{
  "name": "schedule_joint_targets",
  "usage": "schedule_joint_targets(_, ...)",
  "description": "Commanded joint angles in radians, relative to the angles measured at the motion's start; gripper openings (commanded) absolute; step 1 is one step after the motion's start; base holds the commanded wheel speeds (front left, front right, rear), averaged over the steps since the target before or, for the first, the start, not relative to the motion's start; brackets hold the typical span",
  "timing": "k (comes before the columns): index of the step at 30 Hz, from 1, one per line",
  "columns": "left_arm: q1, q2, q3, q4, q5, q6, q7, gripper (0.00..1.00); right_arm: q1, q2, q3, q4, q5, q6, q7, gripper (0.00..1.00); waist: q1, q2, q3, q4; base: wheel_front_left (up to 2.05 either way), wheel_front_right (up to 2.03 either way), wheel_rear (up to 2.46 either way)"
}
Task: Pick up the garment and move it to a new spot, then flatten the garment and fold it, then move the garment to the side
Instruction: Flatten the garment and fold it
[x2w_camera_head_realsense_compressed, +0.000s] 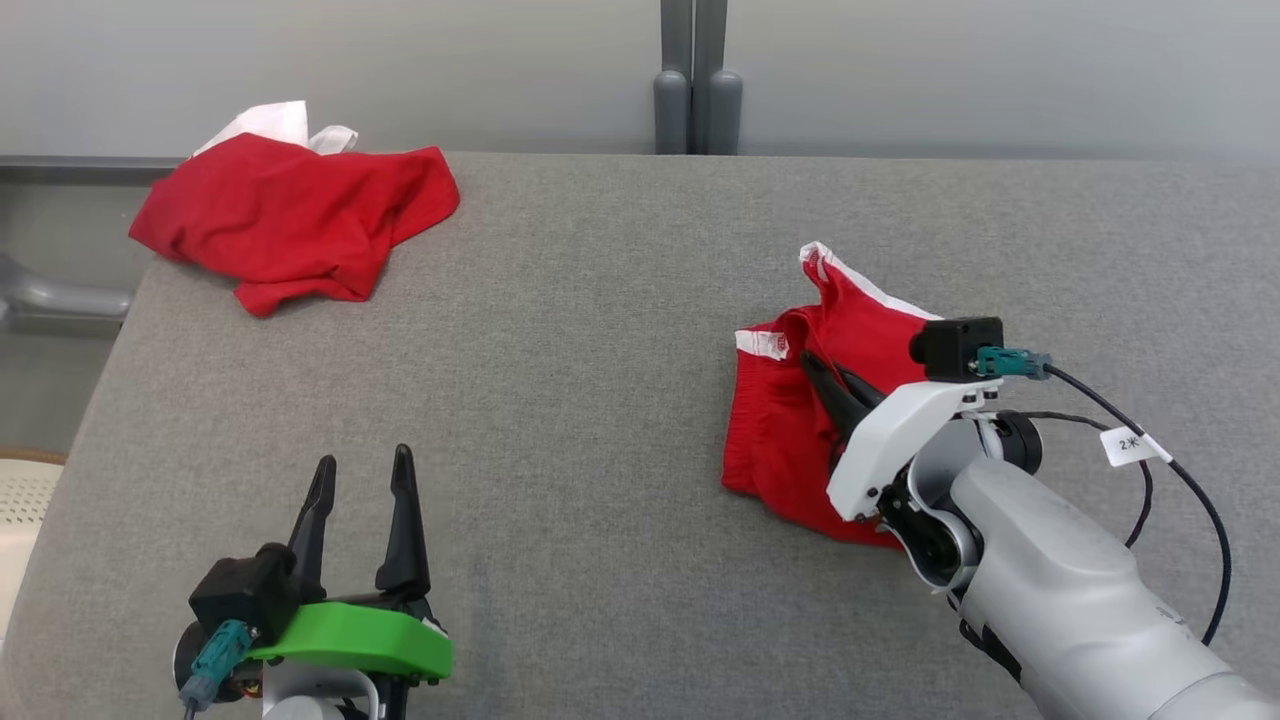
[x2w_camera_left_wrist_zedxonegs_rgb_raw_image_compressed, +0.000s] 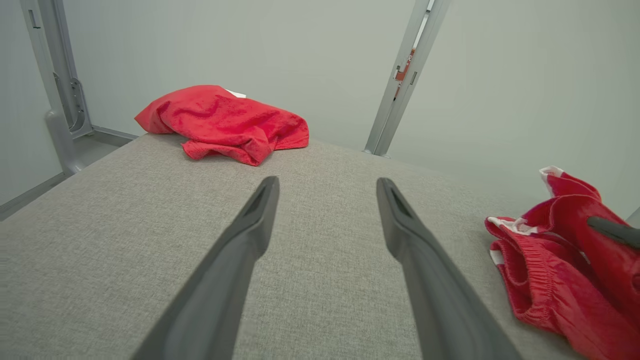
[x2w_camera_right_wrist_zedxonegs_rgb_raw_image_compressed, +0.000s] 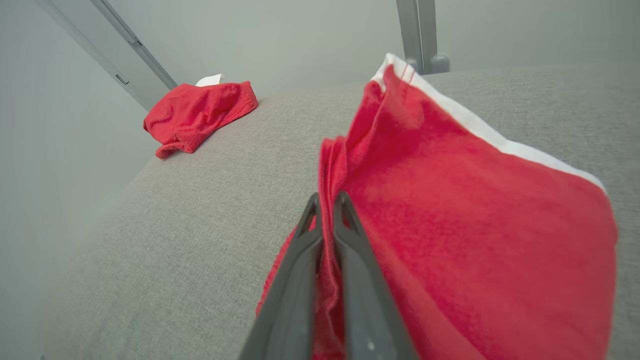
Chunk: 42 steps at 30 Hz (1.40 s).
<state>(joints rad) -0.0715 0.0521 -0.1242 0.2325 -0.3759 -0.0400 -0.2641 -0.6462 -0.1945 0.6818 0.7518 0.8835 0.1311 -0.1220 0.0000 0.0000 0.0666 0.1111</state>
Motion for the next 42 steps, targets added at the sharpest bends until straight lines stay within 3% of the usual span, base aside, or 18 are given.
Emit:
schedule_joint_targets(1,-0.010,0.000,0.003,-0.003,0.002,-0.002,0.000,1.00,-0.011,0.008,0.001,0.018,-0.010,-0.001,-0.010,0.00,0.0000,0.0000,0.017,0.021,0.00,0.00,0.00)
schedule_joint_targets(9,-0.017,-0.001,0.001,-0.007,-0.014,0.004,0.000,1.00,-0.033,0.053,0.032,0.085,-0.017,-0.001,-0.026,0.00,0.0000,0.0000,0.033,0.030,0.00,0.00,0.00)
schedule_joint_targets(10,-0.018,-0.001,-0.002,-0.007,-0.019,0.005,0.000,1.00,-0.032,0.058,0.039,0.091,-0.016,-0.001,-0.026,0.20,0.0000,0.0000,0.034,0.028,0.00,0.00,0.00)
schedule_joint_targets(11,-0.019,-0.001,-0.006,-0.007,-0.022,0.006,0.000,1.00,-0.033,0.063,0.043,0.097,-0.015,-0.001,-0.030,0.48,0.0000,0.0000,0.035,0.026,0.00,0.00,0.00)
schedule_joint_targets(12,-0.021,-0.001,-0.010,-0.008,-0.025,0.007,0.000,1.00,-0.038,0.069,0.048,0.104,-0.014,-0.001,-0.035,1.00,0.0000,0.0000,0.038,0.023,0.00,0.00,0.00)
schedule_joint_targets(21,-0.030,-0.001,-0.025,-0.011,-0.034,0.014,0.000,1.00,-0.027,0.087,0.131,0.046,0.005,-0.001,-0.077,1.00,0.0000,0.0000,0.041,-0.003,0.00,0.00,0.00)
schedule_joint_targets(28,-0.021,-0.001,-0.038,-0.017,-0.035,0.016,0.000,1.00,-0.004,0.033,0.131,-0.043,0.018,-0.001,-0.124,1.00,0.0000,0.0000,0.033,-0.025,0.00,0.00,0.00)
schedule_joint_targets(34,-0.012,-0.001,-0.065,-0.029,-0.041,0.021,-0.001,1.00,0.032,-0.029,-0.019,-0.083,-0.033,-0.001,-0.143,1.00,0.0000,0.0000,0.032,-0.037,0.00,0.00,0.00)
schedule_joint_targets(40,-0.008,-0.001,-0.089,-0.036,-0.051,0.028,0.000,1.00,0.120,-0.046,-0.205,-0.125,-0.182,0.000,-0.143,1.00,0.0000,0.0000,0.041,-0.041,0.00,0.00,0.00)
schedule_joint_targets(41,-0.008,-0.001,-0.091,-0.035,-0.051,0.028,0.000,1.00,0.133,-0.044,-0.220,-0.126,-0.214,0.000,-0.143,0.93,0.0000,0.0000,0.042,-0.041,0.00,0.00,0.00)
schedule_joint_targets(42,-0.009,-0.001,-0.092,-0.035,-0.052,0.029,0.000,1.00,0.143,-0.039,-0.229,-0.125,-0.235,0.000,-0.143,0.57,0.0000,0.0000,0.044,-0.042,0.00,0.00,0.00)
